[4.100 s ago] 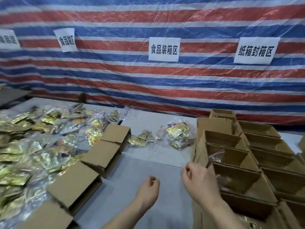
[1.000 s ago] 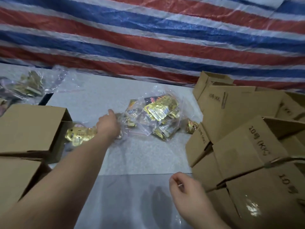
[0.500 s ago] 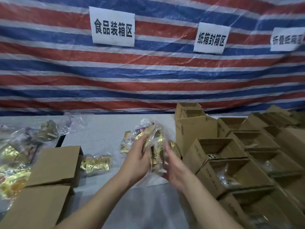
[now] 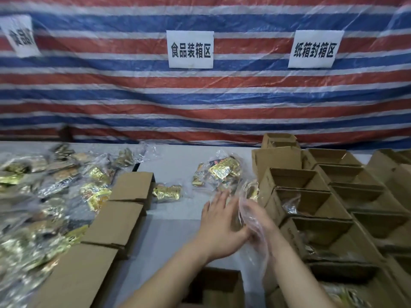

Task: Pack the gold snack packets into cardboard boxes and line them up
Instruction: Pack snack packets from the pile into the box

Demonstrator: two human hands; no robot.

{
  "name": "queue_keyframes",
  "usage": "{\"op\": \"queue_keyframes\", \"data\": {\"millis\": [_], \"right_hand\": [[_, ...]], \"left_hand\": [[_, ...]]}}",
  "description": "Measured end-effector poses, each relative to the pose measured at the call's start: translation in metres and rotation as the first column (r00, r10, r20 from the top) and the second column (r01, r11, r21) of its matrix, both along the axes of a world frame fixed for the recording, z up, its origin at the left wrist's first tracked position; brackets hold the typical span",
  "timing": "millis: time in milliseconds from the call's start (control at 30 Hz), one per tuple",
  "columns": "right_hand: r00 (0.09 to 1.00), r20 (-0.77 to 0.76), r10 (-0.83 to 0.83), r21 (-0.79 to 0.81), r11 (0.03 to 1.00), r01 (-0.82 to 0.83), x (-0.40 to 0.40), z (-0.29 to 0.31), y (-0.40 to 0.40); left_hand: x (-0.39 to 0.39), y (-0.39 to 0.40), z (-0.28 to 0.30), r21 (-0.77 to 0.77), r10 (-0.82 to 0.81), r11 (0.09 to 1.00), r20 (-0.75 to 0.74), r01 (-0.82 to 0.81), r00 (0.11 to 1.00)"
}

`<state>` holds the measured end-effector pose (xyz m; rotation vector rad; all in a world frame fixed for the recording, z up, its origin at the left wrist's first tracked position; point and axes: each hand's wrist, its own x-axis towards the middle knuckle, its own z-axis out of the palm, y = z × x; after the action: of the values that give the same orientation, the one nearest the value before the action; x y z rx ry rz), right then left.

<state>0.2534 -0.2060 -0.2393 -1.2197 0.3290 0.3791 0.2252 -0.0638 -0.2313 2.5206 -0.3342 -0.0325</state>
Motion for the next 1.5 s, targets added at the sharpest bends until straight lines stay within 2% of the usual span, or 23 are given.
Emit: {"op": "queue_keyframes", "data": {"millis": [67,133,200,233,267,333,400,500,600,667,733,867,933,1000,1100,1233,1300,1433,1467,1500], "right_hand": [[0.999,0.053,0.004,-0.079,0.997,0.000,-0.007,-0.002,0.000],[0.992,0.120,-0.036,-0.111,0.993,0.050,-0.016,-0.014,-0.002],[0.975,0.215,-0.049,-0.168,0.982,0.087,-0.027,-0.032,-0.001],[0.959,0.282,-0.014,-0.261,0.961,0.091,-0.034,-0.036,0.002],[0.938,0.343,0.038,-0.379,0.920,0.101,-0.040,-0.040,0.007],[0.911,0.364,0.193,-0.562,0.826,0.049,-0.050,-0.053,0.020],[0.864,0.294,0.409,-0.717,0.692,-0.084,-0.057,-0.069,0.034],[0.708,0.161,0.688,-0.866,0.442,-0.233,-0.060,-0.094,0.044],[0.550,0.026,0.835,-0.899,0.260,-0.352,-0.063,-0.119,0.049],[0.475,-0.066,0.877,-0.876,0.177,-0.448,-0.066,-0.131,0.048],[0.446,-0.129,0.886,-0.827,0.152,-0.541,-0.066,-0.141,0.047],[0.444,-0.194,0.875,-0.711,0.186,-0.678,-0.055,-0.150,0.050],[0.415,-0.246,0.876,-0.688,0.144,-0.711,-0.049,-0.151,0.053],[0.348,-0.336,0.875,-0.705,0.011,-0.710,-0.043,-0.154,0.056],[0.214,-0.533,0.819,-0.679,-0.262,-0.686,-0.041,-0.168,0.064],[0.207,-0.635,0.744,-0.710,-0.457,-0.535,-0.048,-0.189,0.086],[0.238,-0.633,0.737,-0.725,-0.456,-0.515,-0.052,-0.192,0.092],[0.454,-0.486,0.747,-0.754,-0.096,-0.650,-0.054,-0.176,0.082],[0.474,-0.456,0.753,-0.764,-0.058,-0.642,-0.052,-0.171,0.078],[0.479,-0.449,0.754,-0.785,-0.076,-0.615,-0.050,-0.165,0.074]], "left_hand": [[-0.017,0.018,-0.013,-0.163,0.015,0.986,-0.171,-0.043,0.985],[-0.034,0.045,-0.039,-0.284,0.099,0.937,-0.335,-0.201,0.937],[-0.052,0.070,-0.073,-0.201,0.207,0.928,-0.418,-0.312,0.885],[-0.060,0.079,-0.091,-0.126,0.247,0.935,-0.438,-0.331,0.864],[-0.067,0.086,-0.108,-0.058,0.276,0.939,-0.456,-0.338,0.846],[-0.076,0.094,-0.135,0.004,0.303,0.939,-0.488,-0.344,0.819],[-0.078,0.099,-0.153,-0.012,0.294,0.936,-0.525,-0.353,0.798],[-0.078,0.098,-0.165,-0.048,0.279,0.930,-0.551,-0.364,0.786],[-0.079,0.095,-0.168,-0.160,0.254,0.897,-0.575,-0.411,0.778],[-0.081,0.095,-0.169,-0.222,0.237,0.875,-0.581,-0.431,0.779],[-0.085,0.094,-0.171,-0.255,0.214,0.867,-0.585,-0.428,0.782],[-0.086,0.096,-0.173,-0.280,0.192,0.868,-0.572,-0.409,0.798],[-0.085,0.098,-0.175,-0.282,0.170,0.877,-0.574,-0.388,0.801],[-0.085,0.101,-0.176,-0.292,0.155,0.880,-0.570,-0.375,0.807],[-0.089,0.103,-0.179,-0.314,0.135,0.874,-0.577,-0.372,0.806],[-0.091,0.100,-0.186,-0.313,0.168,0.869,-0.539,-0.382,0.825],[-0.091,0.098,-0.186,-0.311,0.169,0.874,-0.523,-0.372,0.835],[-0.091,0.097,-0.187,-0.286,0.181,0.891,-0.490,-0.354,0.852],[-0.090,0.096,-0.187,-0.287,0.189,0.886,-0.492,-0.363,0.850],[-0.090,0.096,-0.188,-0.291,0.196,0.880,-0.495,-0.374,0.847]]}}
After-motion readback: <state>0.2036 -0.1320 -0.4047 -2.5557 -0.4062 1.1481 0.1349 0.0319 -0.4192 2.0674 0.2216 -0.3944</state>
